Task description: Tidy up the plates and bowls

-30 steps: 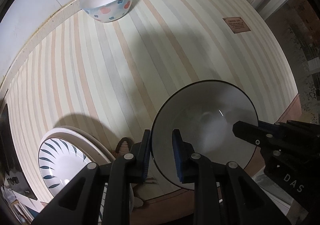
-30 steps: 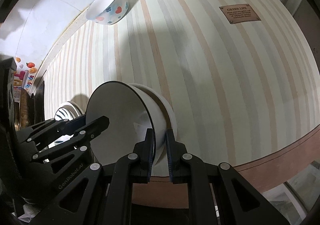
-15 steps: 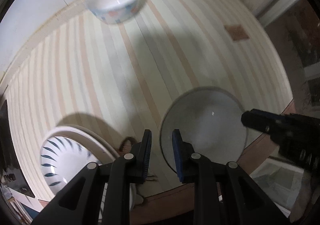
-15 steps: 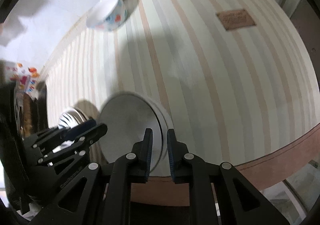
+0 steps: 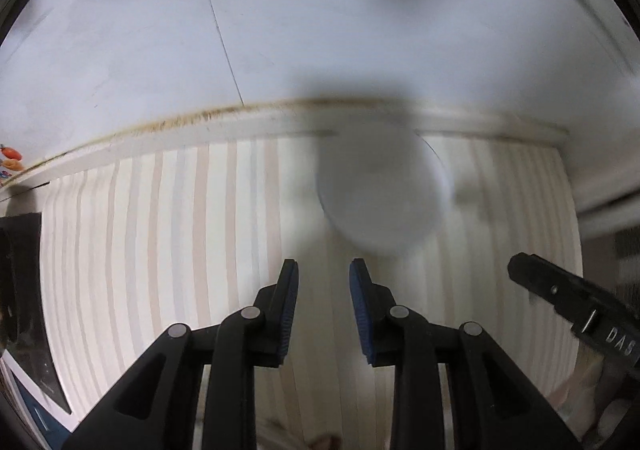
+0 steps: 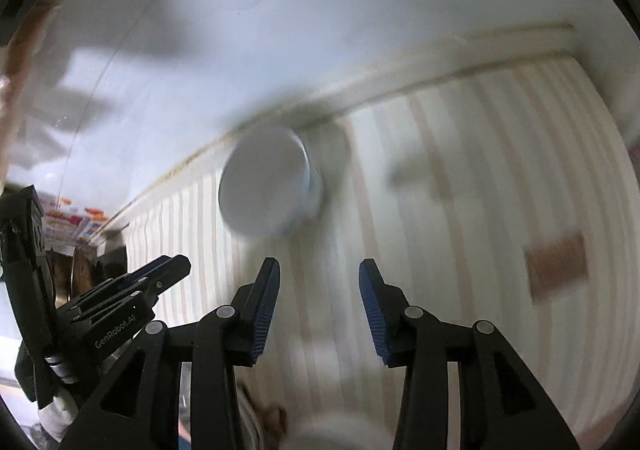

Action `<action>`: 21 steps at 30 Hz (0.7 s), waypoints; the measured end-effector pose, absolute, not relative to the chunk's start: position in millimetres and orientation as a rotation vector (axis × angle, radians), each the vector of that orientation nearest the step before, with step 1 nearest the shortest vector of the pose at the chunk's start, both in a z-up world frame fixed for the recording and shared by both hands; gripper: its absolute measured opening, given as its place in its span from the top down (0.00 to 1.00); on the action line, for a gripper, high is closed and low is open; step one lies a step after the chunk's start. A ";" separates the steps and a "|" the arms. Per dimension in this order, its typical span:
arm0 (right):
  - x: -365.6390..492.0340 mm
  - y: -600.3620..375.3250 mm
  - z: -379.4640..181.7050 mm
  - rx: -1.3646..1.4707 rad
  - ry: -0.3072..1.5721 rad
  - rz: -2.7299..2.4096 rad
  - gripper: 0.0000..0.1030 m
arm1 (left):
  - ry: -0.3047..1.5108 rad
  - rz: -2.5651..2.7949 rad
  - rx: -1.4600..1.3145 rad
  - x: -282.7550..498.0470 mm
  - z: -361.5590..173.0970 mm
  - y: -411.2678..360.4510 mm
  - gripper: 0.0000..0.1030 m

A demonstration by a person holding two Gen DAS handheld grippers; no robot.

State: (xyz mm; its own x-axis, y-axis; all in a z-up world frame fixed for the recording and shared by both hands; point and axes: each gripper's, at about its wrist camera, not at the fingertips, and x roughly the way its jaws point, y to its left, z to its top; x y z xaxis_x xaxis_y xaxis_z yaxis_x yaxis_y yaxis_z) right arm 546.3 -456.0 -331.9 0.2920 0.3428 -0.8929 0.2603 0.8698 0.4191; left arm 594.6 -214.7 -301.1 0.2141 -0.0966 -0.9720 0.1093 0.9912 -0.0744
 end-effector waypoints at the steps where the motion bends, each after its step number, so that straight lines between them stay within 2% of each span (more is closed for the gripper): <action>1: 561.0 -454.4 -337.6 0.547 1.299 0.057 0.57 | 1.360 -0.137 0.003 608.3 -309.2 -214.3 0.76; 6: 617.2 -441.3 -378.8 0.521 1.358 0.037 0.58 | 1.437 -0.131 -0.034 645.0 -348.2 -219.6 0.76; 8: 628.7 -438.5 -393.8 0.524 1.383 0.039 0.70 | 1.462 -0.139 -0.044 653.3 -362.2 -224.2 0.77; 9: 632.0 -435.6 -399.6 0.520 1.392 0.040 0.83 | 1.464 -0.142 -0.044 653.8 -367.7 -225.5 0.80; 10: 635.4 -433.6 -404.9 0.514 1.401 0.040 0.88 | 1.467 -0.143 -0.040 654.8 -373.6 -227.5 0.83; 12: 638.7 -430.8 -409.6 0.513 1.395 0.043 0.89 | 1.470 -0.161 -0.043 653.5 -379.2 -230.2 0.90; 21: 629.9 -427.7 -408.5 0.471 1.403 0.042 0.90 | 1.415 -0.172 -0.029 628.4 -356.2 -233.3 0.91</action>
State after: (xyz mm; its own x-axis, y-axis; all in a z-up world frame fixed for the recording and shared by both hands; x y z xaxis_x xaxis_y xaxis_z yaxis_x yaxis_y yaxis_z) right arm 630.0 -427.7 -408.5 0.1826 0.3024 -0.9355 0.2456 0.9073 0.3412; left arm 628.4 -233.3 -356.2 0.1453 -0.1361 -0.9800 0.1022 0.9873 -0.1220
